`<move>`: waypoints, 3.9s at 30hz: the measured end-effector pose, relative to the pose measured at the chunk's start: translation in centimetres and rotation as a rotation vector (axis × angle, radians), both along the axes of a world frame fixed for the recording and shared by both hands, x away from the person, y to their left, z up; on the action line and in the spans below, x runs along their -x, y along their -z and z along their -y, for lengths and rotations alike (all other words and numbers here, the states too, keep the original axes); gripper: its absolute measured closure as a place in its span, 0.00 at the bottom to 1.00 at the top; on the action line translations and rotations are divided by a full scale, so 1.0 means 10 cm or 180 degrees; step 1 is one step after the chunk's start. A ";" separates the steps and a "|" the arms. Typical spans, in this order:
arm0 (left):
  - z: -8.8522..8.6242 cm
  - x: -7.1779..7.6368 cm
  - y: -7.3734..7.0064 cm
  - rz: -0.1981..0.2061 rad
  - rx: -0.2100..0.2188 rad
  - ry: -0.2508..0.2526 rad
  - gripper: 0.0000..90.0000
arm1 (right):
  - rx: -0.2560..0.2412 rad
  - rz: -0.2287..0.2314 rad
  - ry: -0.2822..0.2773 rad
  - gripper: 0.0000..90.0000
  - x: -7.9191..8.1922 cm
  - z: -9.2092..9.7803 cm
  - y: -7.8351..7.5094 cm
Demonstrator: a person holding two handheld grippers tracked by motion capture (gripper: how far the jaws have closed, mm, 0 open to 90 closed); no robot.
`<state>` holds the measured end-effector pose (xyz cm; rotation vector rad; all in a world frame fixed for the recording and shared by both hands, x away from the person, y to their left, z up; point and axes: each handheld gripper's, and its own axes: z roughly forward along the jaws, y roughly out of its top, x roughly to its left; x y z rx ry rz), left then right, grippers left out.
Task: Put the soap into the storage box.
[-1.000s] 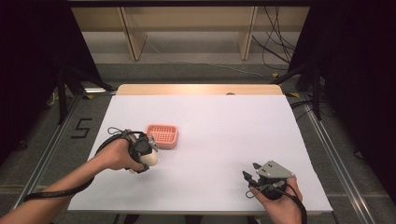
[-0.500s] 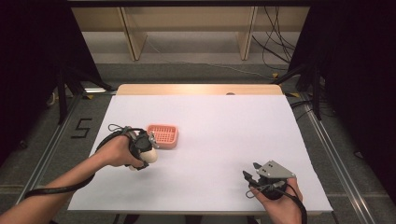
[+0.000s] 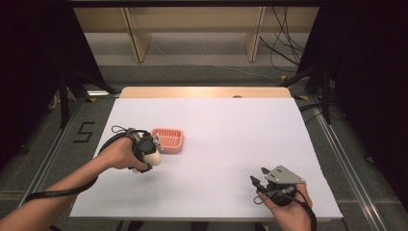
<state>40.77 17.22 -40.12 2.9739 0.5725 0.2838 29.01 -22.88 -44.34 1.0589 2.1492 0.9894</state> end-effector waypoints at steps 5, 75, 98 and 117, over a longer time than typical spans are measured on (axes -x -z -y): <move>-0.01 -0.03 0.00 0.0018 -0.0021 0.0012 0.55 | -0.0035 -0.0023 0.0019 0.59 0.00 -0.01 0.00; 0.04 -0.34 -0.01 0.0199 -0.0025 -0.0039 0.55 | -0.0033 0.0026 0.0031 0.59 0.00 0.01 0.00; 0.05 -0.57 0.02 0.0249 0.0011 -0.0078 0.55 | -0.0058 0.0023 0.0088 0.59 0.01 0.03 -0.01; 0.09 -0.66 0.03 0.0334 0.0059 -0.0062 0.55 | -0.0079 -0.0009 0.0083 0.59 0.01 0.02 0.00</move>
